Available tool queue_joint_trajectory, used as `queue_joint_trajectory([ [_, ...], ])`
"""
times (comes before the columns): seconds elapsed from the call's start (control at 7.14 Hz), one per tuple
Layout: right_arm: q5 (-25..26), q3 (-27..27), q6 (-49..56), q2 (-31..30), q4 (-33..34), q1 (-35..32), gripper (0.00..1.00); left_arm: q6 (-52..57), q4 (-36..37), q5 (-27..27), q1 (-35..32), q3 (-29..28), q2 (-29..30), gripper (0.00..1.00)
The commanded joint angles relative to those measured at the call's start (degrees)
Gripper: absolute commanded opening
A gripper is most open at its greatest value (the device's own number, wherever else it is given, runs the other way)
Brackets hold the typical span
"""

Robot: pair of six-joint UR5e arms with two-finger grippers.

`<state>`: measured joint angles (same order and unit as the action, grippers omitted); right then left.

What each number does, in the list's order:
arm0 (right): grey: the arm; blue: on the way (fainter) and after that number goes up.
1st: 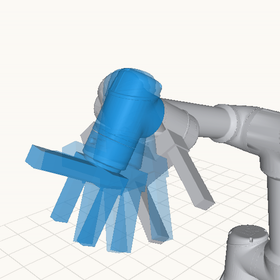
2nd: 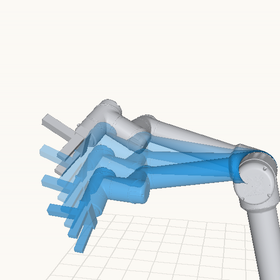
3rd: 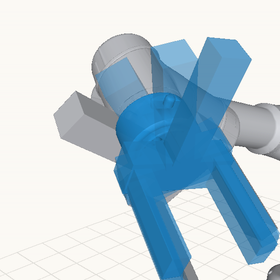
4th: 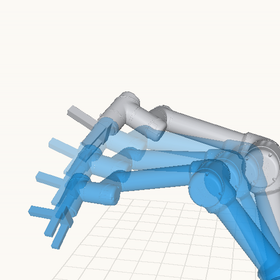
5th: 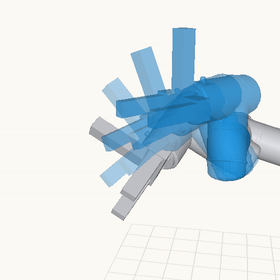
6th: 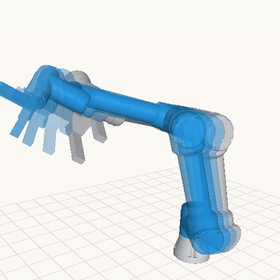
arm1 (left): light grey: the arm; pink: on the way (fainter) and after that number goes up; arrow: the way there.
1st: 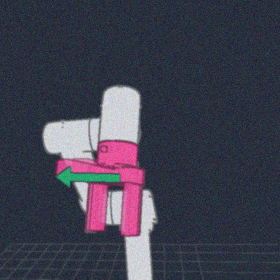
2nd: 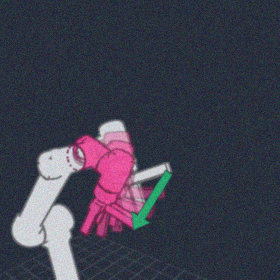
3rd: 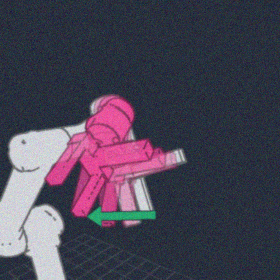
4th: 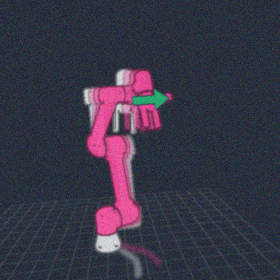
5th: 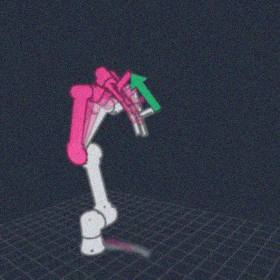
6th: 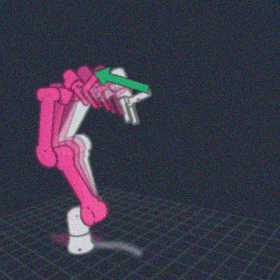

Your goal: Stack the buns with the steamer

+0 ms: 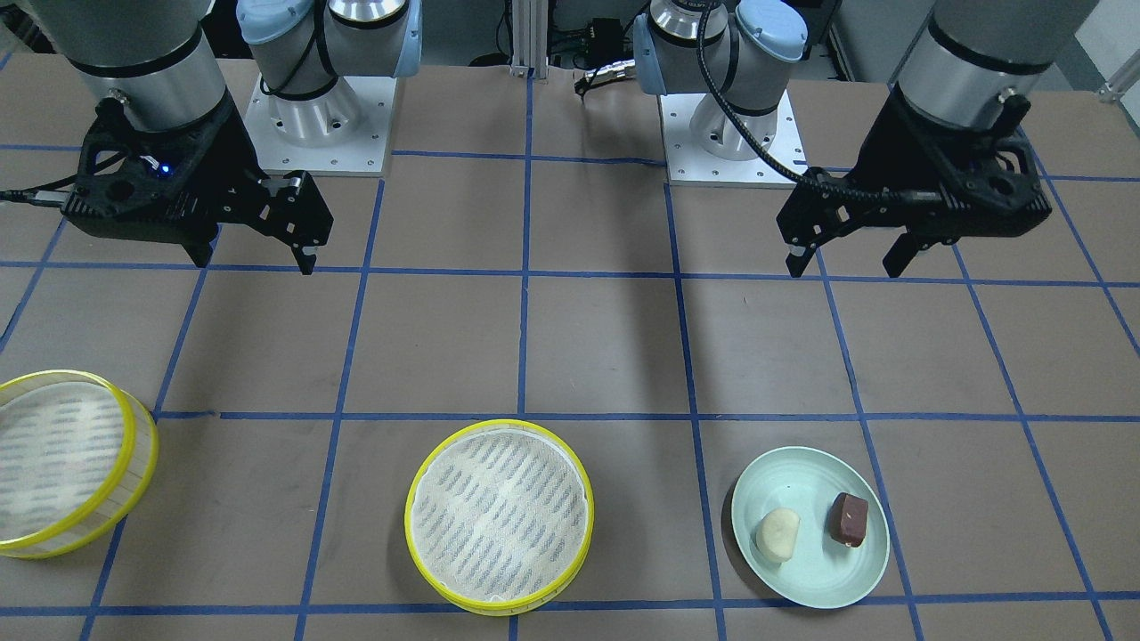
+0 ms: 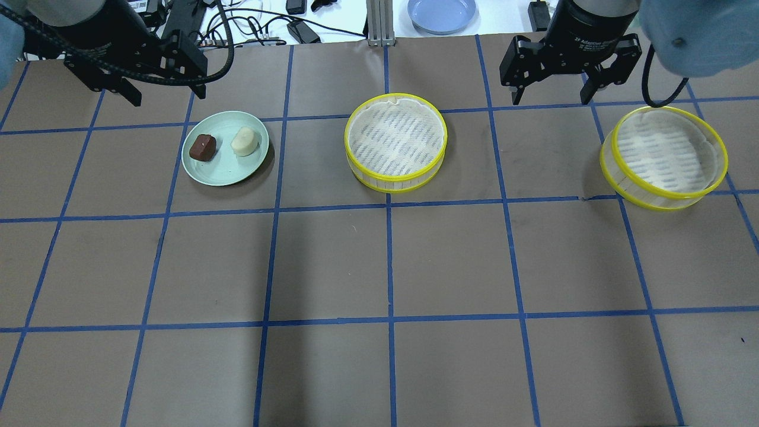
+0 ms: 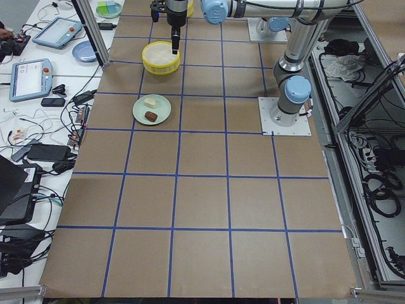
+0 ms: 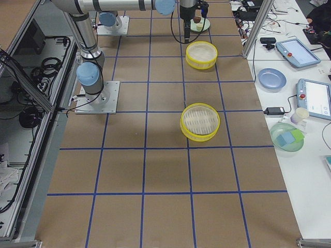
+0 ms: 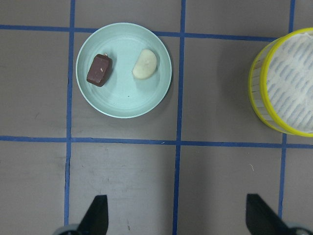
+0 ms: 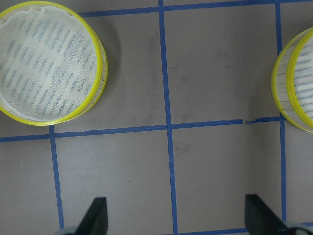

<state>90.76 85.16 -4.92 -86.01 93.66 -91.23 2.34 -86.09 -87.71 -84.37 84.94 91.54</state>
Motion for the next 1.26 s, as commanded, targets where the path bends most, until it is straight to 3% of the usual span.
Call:
queue_joint_trajectory([
  [0.0,-0.1,0.0,0.0,0.0,0.1,0.0,1.00,-0.1,-0.9,0.1,0.5,0.0,-1.1,1.00],
  [0.42,0.6,0.0,0.2,0.3,0.1,0.0,1.00,0.8,1.3,0.4,1.1,0.8,1.2,1.00],
  [0.84,0.7,-0.2,5.5,0.9,0.9,1.1,1.00,7.3,17.2,0.3,1.9,4.5,8.8,1.00],
  [1.12,0.0,-0.2,9.4,1.3,0.9,5.6,1.00,9.9,27.9,1.0,2.2,5.8,15.3,1.00],
])
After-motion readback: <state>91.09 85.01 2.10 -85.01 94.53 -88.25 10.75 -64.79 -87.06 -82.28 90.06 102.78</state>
